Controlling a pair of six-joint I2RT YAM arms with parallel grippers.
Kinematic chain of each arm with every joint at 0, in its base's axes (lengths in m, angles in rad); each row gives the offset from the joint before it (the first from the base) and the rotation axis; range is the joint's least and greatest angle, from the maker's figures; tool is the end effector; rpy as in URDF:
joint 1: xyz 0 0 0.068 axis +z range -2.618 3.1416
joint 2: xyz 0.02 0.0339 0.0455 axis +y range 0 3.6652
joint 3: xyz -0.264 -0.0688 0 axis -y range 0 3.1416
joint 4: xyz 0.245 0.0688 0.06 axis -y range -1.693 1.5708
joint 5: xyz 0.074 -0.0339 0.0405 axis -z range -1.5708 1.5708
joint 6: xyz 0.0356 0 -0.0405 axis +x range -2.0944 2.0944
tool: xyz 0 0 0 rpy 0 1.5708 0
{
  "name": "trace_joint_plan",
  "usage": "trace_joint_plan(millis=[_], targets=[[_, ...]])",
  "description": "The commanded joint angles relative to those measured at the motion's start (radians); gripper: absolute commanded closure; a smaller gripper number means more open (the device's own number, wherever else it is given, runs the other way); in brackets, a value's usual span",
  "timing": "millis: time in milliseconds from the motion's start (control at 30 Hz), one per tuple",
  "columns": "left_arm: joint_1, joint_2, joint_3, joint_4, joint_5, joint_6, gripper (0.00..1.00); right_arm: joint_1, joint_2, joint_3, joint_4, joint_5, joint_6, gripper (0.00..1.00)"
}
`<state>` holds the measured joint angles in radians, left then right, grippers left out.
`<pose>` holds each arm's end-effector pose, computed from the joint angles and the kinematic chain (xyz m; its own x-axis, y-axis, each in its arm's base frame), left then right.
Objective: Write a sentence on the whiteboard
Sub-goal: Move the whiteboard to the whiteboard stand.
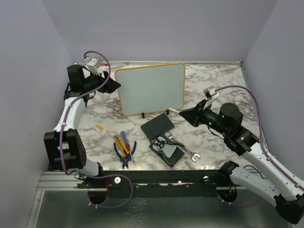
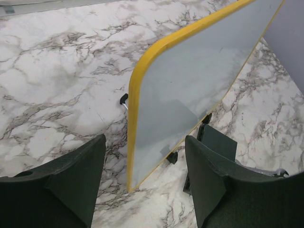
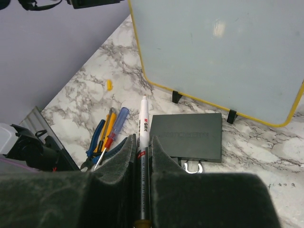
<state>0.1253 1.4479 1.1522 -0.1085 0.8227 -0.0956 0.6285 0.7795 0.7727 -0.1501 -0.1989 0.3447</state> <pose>0.3305 0.0153 0.3229 -0.4441 -0.1214 -0.8877 0.5437 0.7510 -0.3747 0.1457 0.1146 0.3404 -0.3671 0.1427 -0.9192 -0.6483 0.6694 0.3628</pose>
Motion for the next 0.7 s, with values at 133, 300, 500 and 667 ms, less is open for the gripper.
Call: trace_joint_plan(millis=[133, 300, 500, 667], targets=[[0.034, 0.1, -0.031, 0.224, 0.216, -0.046, 0.34, 0.003, -0.002, -0.008, 0.044, -0.048, -0.014, 0.99], [0.034, 0.139, -0.042, 0.295, 0.259, -0.09, 0.44, 0.004, 0.001, -0.003, 0.024, -0.05, -0.023, 0.99], [0.035, 0.198, -0.02, 0.313, 0.269, -0.096, 0.57, 0.003, 0.01, -0.01, 0.038, -0.064, -0.016, 0.99], [0.025, 0.212, -0.023, 0.329, 0.283, -0.111, 0.68, 0.003, 0.012, -0.01, 0.039, -0.068, -0.012, 0.99]])
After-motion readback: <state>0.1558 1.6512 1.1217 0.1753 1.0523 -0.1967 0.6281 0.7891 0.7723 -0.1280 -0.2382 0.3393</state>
